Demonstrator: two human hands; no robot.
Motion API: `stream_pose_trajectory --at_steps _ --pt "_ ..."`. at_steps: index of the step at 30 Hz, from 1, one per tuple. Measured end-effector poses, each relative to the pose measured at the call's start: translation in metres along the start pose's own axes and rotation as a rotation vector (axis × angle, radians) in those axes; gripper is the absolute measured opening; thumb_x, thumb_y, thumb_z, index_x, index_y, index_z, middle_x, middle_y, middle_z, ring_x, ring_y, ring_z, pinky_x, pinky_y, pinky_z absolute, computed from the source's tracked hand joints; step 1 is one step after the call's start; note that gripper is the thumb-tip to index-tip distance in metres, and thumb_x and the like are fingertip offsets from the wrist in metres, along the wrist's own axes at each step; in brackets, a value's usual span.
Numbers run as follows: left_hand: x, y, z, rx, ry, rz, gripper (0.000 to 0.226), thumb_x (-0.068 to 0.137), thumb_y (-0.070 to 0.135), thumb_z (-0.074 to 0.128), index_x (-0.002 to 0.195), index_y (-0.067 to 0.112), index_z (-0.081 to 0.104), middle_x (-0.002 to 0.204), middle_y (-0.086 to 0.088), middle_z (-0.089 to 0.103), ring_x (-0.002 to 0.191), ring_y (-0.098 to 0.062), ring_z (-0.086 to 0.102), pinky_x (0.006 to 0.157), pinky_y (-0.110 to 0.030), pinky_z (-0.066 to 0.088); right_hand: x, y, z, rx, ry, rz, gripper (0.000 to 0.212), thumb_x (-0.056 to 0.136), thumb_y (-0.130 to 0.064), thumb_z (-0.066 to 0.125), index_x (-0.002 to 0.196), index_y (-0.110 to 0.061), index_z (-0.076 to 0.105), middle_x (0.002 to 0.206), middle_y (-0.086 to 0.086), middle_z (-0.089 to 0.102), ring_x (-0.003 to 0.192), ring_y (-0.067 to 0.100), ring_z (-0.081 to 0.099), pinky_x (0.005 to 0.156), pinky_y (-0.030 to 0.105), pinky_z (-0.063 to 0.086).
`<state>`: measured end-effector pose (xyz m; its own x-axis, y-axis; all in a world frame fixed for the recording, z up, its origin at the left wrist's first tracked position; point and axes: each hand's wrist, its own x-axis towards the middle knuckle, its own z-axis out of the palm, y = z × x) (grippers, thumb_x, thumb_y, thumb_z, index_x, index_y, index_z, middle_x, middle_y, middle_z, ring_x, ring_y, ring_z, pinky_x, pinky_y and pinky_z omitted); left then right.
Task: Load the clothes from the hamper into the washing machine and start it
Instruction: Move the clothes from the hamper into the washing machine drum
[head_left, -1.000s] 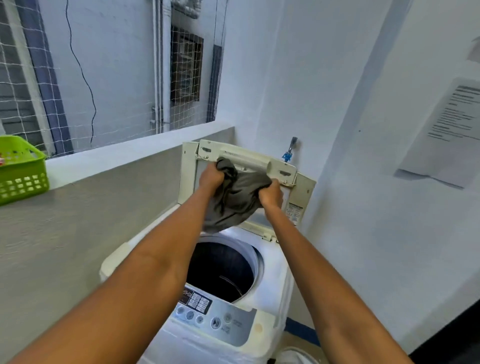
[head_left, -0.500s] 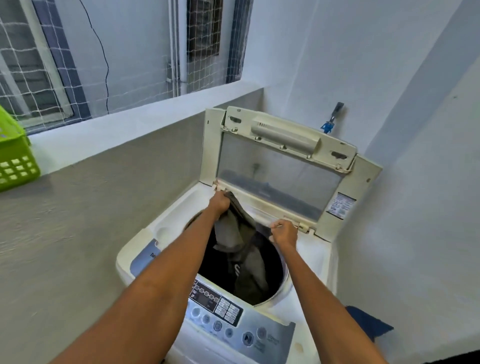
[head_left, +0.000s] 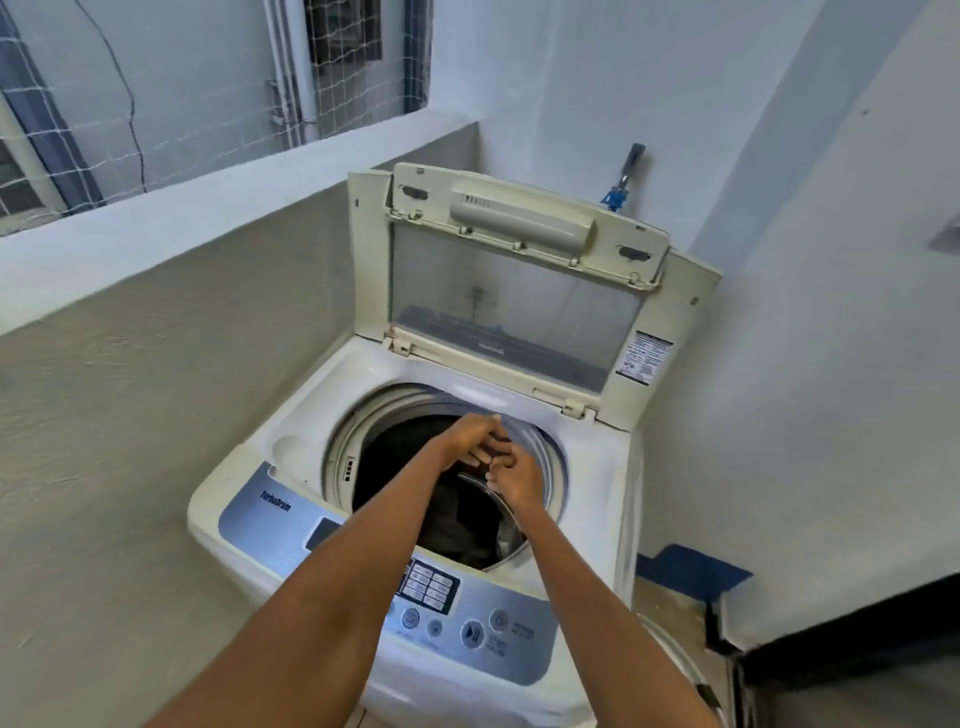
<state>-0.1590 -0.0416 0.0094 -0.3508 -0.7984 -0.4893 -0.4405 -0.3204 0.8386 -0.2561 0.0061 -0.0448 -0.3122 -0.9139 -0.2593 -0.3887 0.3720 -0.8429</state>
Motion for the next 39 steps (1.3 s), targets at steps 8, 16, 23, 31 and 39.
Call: stream_pose_trajectory --at_steps 8,16,23,31,39 --pt "-0.035 0.070 0.117 -0.243 -0.082 0.160 0.030 0.099 0.025 0.036 0.089 0.008 0.060 0.082 -0.010 0.061 0.066 -0.024 0.058 0.066 -0.031 0.051 -0.055 0.014 -0.143 0.373 0.258 -0.010 0.013 0.092 -0.006 0.048 0.093 -0.008 0.061 0.088 0.012 0.064 0.069 0.021 0.064 0.055 0.022 0.056" --pt "-0.039 0.047 0.267 0.015 -0.266 0.144 0.021 0.098 0.019 0.040 0.094 0.006 0.056 0.095 -0.015 0.060 0.084 -0.028 0.061 0.071 -0.035 0.055 -0.094 0.132 -0.223 0.395 0.295 0.236 0.017 0.093 -0.013 0.051 0.078 -0.016 0.058 0.094 0.014 0.069 0.079 0.024 0.067 0.073 0.037 0.060" --pt "0.029 -0.106 0.388 0.207 -0.275 -0.008 0.026 0.093 0.009 0.043 0.070 0.015 0.053 0.080 -0.011 0.054 0.071 -0.021 0.052 0.064 -0.029 0.044 -0.087 0.315 -0.186 0.401 0.205 0.538 0.018 0.097 -0.013 0.048 0.094 0.000 0.061 0.093 0.021 0.066 0.072 0.030 0.066 0.065 0.035 0.057" --pt "0.128 -0.341 0.455 0.475 -0.111 -0.239 0.046 0.093 0.008 0.045 0.138 0.002 0.035 0.143 -0.017 0.037 0.134 -0.029 0.034 0.109 -0.033 0.029 -0.047 0.543 -0.068 0.313 0.024 0.669 0.016 0.089 -0.011 0.050 0.102 -0.018 0.053 0.113 0.018 0.062 0.102 0.034 0.062 0.090 0.050 0.052" --pt "0.207 -0.440 0.445 0.663 -0.023 -0.210 0.039 0.098 0.021 0.039 0.127 0.000 0.053 0.131 -0.020 0.053 0.121 -0.035 0.050 0.104 -0.041 0.040 -0.017 0.642 0.028 0.351 0.050 0.645 0.069 0.068 -0.005 0.062 0.134 -0.007 0.043 0.130 0.013 0.051 0.114 0.033 0.054 0.095 0.051 0.049"
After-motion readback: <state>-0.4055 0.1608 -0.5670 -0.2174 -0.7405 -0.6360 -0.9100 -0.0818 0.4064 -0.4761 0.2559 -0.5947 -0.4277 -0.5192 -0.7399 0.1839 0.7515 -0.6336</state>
